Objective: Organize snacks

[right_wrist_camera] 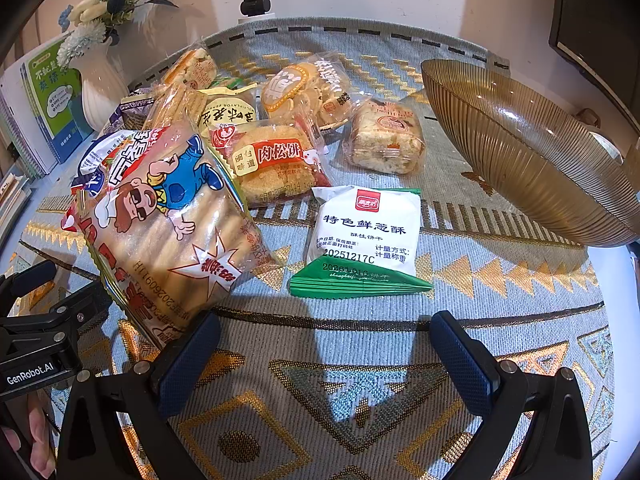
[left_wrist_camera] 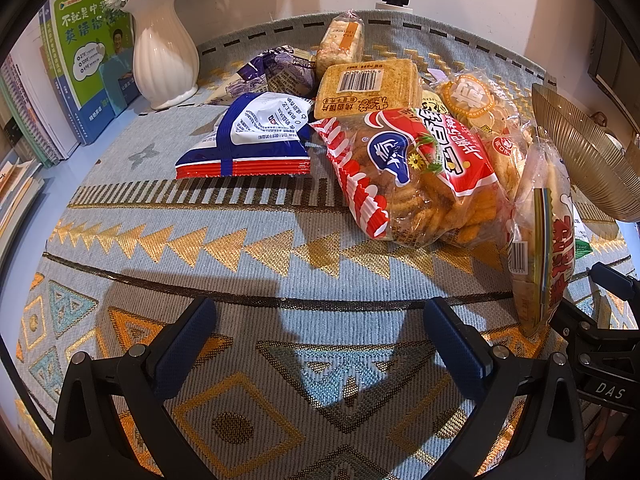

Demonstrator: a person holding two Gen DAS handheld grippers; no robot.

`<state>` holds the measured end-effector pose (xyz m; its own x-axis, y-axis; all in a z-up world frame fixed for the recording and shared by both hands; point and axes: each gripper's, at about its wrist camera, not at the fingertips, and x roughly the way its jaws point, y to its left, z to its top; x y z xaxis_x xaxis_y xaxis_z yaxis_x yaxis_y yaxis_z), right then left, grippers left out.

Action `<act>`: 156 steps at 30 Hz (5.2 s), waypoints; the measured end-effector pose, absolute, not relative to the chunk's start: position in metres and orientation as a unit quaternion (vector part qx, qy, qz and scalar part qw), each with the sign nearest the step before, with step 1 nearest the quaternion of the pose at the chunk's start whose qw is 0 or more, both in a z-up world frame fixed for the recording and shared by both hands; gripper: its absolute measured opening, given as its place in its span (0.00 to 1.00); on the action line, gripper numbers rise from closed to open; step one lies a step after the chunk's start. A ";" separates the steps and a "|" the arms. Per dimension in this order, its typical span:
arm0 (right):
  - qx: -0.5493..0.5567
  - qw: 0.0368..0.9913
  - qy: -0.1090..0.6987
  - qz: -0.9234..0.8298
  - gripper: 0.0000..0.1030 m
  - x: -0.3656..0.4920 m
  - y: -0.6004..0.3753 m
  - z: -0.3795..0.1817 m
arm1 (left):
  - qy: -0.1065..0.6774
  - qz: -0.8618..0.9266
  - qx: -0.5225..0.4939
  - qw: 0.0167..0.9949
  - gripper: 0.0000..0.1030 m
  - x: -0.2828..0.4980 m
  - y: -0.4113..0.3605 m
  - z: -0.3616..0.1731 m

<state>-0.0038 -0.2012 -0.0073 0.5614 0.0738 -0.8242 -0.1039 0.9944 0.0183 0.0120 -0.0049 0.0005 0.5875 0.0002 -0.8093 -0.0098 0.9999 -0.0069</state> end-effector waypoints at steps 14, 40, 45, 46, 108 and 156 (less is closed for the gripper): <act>-0.016 0.883 0.466 0.050 1.00 -0.003 -0.201 -0.008 | 0.454 0.003 -0.005 0.891 1.00 0.012 -0.005 0.001; 0.095 0.890 0.424 0.140 0.90 -0.007 -0.288 0.020 | 0.402 -0.059 -0.069 0.911 0.99 -0.024 -0.021 0.044; 0.072 0.883 0.439 0.150 0.87 0.023 -0.270 0.016 | 0.406 -0.075 -0.027 0.910 0.99 -0.015 -0.064 0.043; 0.066 0.881 0.445 0.150 0.86 0.029 -0.267 0.014 | 0.414 -0.073 -0.023 0.907 0.99 -0.011 -0.069 0.039; 0.101 0.909 0.315 0.252 0.47 0.057 -0.309 0.121 | 0.363 -0.060 -0.054 0.928 0.31 0.053 -0.109 0.125; 0.118 0.893 0.381 0.206 0.94 0.095 -0.271 0.109 | 0.427 0.019 -0.025 0.904 0.83 0.092 -0.031 0.093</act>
